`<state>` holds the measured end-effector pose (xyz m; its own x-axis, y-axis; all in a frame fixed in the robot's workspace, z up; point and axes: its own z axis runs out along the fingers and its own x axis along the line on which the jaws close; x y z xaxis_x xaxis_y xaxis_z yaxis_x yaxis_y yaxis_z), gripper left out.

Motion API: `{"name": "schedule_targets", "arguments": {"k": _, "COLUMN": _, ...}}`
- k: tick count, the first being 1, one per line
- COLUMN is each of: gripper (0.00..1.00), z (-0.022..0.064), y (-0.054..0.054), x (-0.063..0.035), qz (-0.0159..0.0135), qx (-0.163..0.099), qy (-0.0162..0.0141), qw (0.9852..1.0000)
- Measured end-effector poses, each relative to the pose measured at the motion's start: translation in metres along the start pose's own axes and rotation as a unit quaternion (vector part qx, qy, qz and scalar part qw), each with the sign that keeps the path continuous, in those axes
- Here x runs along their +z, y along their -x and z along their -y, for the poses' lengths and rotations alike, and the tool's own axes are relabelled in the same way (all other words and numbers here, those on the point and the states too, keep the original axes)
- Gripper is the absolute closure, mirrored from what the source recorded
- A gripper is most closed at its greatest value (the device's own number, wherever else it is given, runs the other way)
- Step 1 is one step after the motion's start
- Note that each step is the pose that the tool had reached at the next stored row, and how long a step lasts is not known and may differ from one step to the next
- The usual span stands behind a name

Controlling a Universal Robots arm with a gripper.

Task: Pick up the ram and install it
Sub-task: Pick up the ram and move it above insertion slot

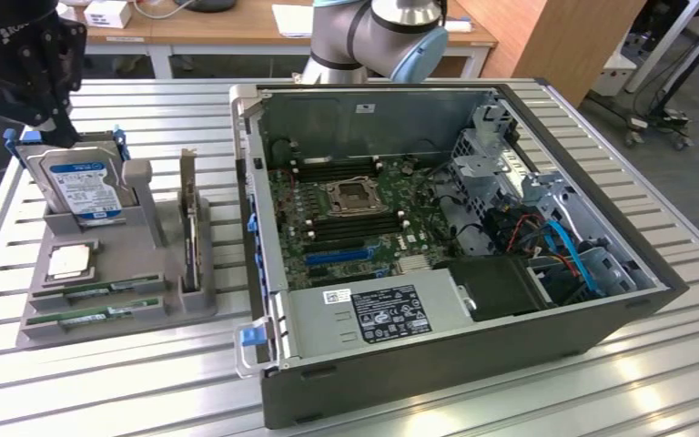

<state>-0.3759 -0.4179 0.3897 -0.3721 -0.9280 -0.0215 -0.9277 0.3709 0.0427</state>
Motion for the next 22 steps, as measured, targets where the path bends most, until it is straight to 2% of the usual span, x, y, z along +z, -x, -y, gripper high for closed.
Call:
{"name": "schedule_targets", "arguments": {"k": 5, "gripper": 0.90, "z": 0.0001, "y": 0.0000, "x": 0.0003, "qz": -0.0020, "qx": -0.045, "qy": 0.0010, "qw": 0.9990}}
{"name": "schedule_targets", "arguments": {"k": 10, "gripper": 0.90, "z": 0.0000, "y": 0.0000, "x": 0.0007, "qz": -0.0039, "qx": -0.091, "qy": 0.0019, "qw": 0.9958}}
{"name": "schedule_targets", "arguments": {"k": 13, "gripper": 0.90, "z": 0.0000, "y": 0.0000, "x": 0.0009, "qz": -0.0051, "qx": -0.118, "qy": 0.0025, "qw": 0.9930}}
{"name": "schedule_targets", "arguments": {"k": 16, "gripper": 0.90, "z": 0.0000, "y": 0.0000, "x": 0.0011, "qz": -0.0062, "qx": -0.145, "qy": 0.0031, "qw": 0.9895}}
{"name": "schedule_targets", "arguments": {"k": 20, "gripper": 0.90, "z": 0.0001, "y": -0.0001, "x": 0.0014, "qz": -0.0078, "qx": -0.181, "qy": 0.0039, "qw": 0.9835}}
{"name": "schedule_targets", "arguments": {"k": 21, "gripper": 0.90, "z": 0.0000, "y": 0.0000, "x": 0.0014, "qz": -0.0082, "qx": -0.186, "qy": 0.0040, "qw": 0.9826}}
{"name": "schedule_targets", "arguments": {"k": 22, "gripper": 0.90, "z": 0.0000, "y": 0.0000, "x": 0.0014, "qz": -0.0083, "qx": -0.187, "qy": 0.0041, "qw": 0.9823}}
